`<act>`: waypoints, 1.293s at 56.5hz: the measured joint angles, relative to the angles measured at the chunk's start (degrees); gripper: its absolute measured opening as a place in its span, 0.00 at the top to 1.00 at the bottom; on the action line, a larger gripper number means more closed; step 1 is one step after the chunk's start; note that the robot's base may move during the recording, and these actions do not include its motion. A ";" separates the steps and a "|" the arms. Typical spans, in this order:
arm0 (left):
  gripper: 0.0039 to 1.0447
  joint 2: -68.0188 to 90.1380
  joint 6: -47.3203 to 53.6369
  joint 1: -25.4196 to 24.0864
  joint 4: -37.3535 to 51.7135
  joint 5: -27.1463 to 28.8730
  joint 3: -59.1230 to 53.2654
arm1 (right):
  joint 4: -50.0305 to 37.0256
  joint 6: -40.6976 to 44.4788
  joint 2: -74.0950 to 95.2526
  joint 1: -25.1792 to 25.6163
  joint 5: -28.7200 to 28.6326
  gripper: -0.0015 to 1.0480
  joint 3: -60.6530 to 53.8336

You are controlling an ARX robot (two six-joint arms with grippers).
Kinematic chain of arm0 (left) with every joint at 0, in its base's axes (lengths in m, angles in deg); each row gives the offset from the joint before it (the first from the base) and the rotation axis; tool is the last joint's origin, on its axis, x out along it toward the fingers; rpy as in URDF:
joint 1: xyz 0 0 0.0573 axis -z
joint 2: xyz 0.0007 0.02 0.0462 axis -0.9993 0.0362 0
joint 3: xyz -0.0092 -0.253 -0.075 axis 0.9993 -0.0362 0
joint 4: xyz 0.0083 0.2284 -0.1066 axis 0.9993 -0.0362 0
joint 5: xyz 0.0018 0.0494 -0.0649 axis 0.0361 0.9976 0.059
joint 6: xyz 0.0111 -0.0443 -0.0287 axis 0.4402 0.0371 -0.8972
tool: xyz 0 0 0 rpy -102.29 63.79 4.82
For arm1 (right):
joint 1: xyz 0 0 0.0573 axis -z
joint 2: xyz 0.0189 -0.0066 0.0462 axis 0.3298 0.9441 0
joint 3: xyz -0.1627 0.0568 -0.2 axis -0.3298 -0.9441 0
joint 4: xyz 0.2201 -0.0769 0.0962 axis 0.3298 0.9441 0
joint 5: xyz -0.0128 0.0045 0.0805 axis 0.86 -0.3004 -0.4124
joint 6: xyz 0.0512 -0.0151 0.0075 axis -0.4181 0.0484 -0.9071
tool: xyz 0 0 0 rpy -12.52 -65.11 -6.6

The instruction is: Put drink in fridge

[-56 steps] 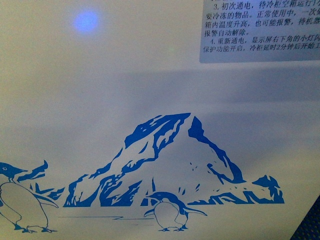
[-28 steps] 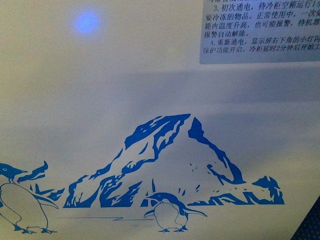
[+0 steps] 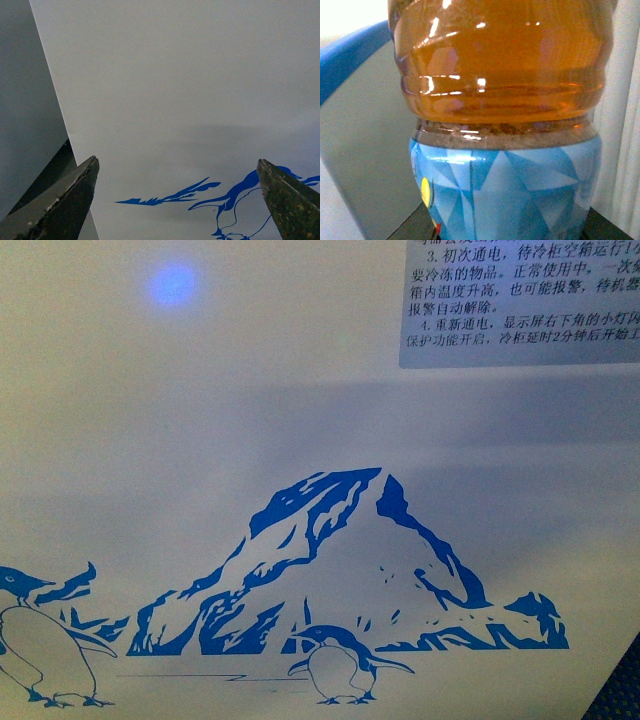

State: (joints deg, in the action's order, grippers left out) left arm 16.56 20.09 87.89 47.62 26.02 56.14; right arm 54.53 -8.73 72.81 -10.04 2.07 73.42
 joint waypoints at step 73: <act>0.08 -0.02 0.00 0.00 0.00 0.02 0.00 | 0.26 0.00 0.00 -0.02 0.02 0.64 0.00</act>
State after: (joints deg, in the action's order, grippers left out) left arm 16.53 20.09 87.89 47.62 26.04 56.14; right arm 54.79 -8.73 72.81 -10.07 2.09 73.42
